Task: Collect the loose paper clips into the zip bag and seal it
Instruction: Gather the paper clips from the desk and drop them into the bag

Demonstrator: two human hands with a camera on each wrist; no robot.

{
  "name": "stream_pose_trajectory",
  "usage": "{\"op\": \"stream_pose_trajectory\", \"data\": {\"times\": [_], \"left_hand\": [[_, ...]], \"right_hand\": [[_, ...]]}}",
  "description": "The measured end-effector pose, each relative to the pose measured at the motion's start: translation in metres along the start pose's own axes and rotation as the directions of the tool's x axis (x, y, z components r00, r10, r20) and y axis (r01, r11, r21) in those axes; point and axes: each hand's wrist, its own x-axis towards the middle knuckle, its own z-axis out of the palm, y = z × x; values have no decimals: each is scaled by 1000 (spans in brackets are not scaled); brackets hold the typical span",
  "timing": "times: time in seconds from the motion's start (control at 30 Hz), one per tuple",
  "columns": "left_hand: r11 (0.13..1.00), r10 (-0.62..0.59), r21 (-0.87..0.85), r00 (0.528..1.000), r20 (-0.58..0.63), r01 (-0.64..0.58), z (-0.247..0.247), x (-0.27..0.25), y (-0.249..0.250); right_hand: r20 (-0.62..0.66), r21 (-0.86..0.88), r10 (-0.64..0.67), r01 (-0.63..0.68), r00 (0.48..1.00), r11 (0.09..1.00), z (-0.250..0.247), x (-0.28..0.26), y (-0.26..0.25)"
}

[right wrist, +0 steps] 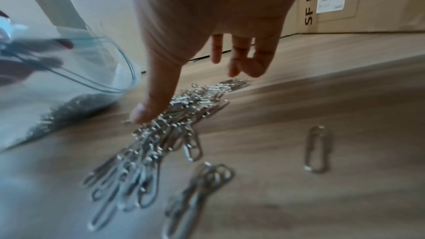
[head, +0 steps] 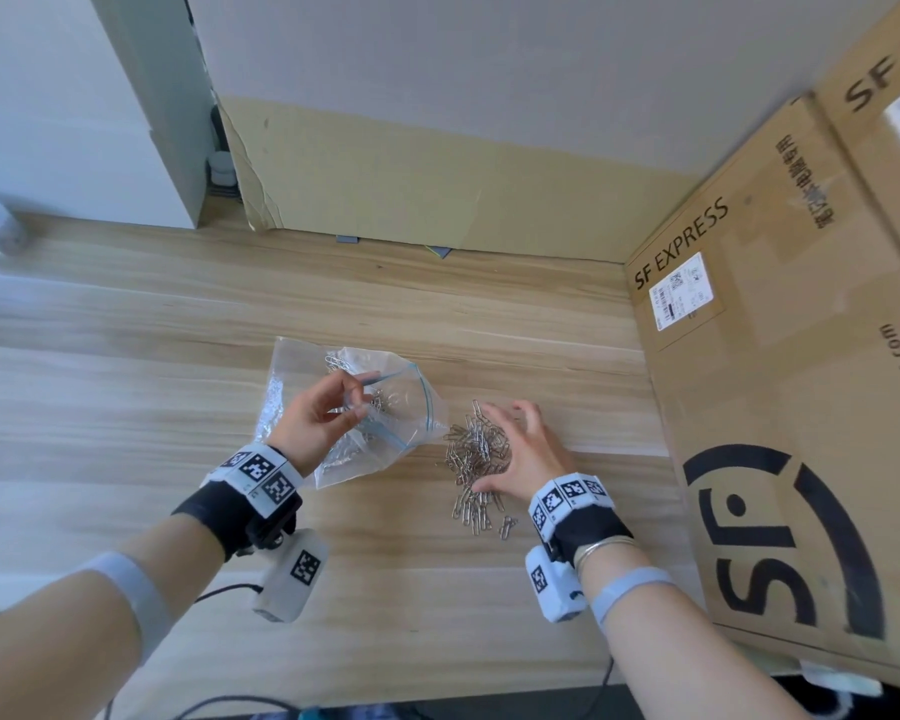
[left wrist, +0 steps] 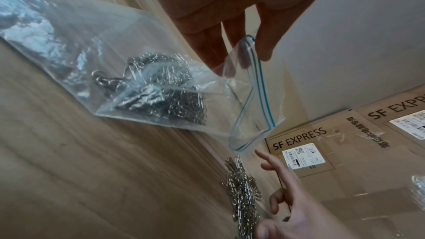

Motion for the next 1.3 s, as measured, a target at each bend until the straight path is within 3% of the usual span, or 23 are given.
{"op": "stream_pose_trajectory", "data": {"times": [0.1, 0.23, 0.4, 0.53, 1.03, 1.3], "left_hand": [[1000, -4, 2, 1000, -18, 4, 0, 1, -1], [1000, -13, 0, 1000, -18, 13, 0, 1, -1], [996, -28, -83, 1000, -3, 28, -2, 2, -5], [997, -29, -70, 1000, -10, 28, -1, 4, -6], [1000, 5, 18, 1000, 15, -5, -5, 1, -2], [998, 30, 48, 999, 18, -31, -7, 0, 1]], "right_hand": [[43, -54, 50, -48, 998, 997, 13, -4, 2], [41, -111, -2, 7, 999, 994, 28, 1, -10], [-64, 86, -115, 120, 991, 989, 25, 14, -11], [-93, 180, -120, 135, 988, 974, 22, 17, -14], [-115, 360, -69, 106, 991, 927, 10, 19, -14], [-233, 360, -169, 246, 958, 900, -26, 8, -30]]}}
